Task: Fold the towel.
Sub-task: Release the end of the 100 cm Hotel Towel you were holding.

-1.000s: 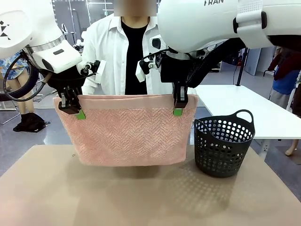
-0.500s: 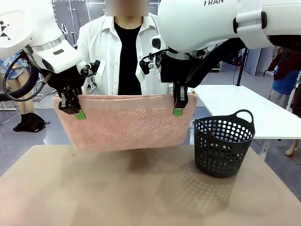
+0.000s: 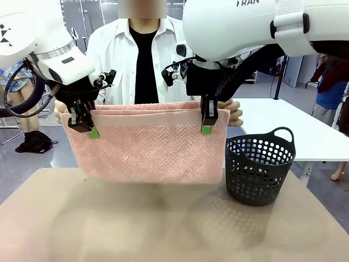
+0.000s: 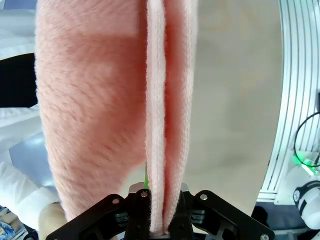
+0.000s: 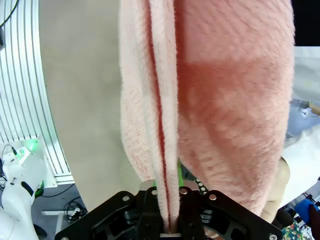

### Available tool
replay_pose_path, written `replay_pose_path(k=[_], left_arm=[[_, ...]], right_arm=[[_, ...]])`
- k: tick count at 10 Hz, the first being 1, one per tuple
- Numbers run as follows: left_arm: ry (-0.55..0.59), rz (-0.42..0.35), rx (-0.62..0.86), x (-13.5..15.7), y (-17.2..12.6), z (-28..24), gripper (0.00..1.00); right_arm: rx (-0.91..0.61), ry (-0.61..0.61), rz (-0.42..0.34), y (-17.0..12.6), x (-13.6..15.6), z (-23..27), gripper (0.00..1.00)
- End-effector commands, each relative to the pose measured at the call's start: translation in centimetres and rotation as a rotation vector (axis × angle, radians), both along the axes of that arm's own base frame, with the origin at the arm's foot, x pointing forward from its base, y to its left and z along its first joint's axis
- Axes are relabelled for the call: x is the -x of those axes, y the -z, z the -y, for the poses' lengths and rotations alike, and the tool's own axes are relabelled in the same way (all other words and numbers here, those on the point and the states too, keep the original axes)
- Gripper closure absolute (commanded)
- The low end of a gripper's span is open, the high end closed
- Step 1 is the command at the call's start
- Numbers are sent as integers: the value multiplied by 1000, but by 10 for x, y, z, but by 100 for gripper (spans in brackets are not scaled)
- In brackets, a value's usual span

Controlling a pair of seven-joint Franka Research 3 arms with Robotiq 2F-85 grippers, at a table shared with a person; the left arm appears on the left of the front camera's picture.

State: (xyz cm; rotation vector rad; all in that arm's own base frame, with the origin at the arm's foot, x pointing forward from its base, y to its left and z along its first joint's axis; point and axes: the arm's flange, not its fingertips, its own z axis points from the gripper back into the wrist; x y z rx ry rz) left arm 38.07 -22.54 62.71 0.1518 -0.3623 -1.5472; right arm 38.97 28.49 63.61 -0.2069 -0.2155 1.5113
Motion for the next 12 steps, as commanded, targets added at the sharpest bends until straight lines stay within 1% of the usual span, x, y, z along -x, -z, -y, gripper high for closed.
replay_pose_path(k=[1,12], left_arm=[[-2,4,2,0,-1,0,100],[-2,4,2,0,-1,0,100]], right_arm=[[1,0,3,-1,0,1,100],[1,0,3,-1,0,1,100]])
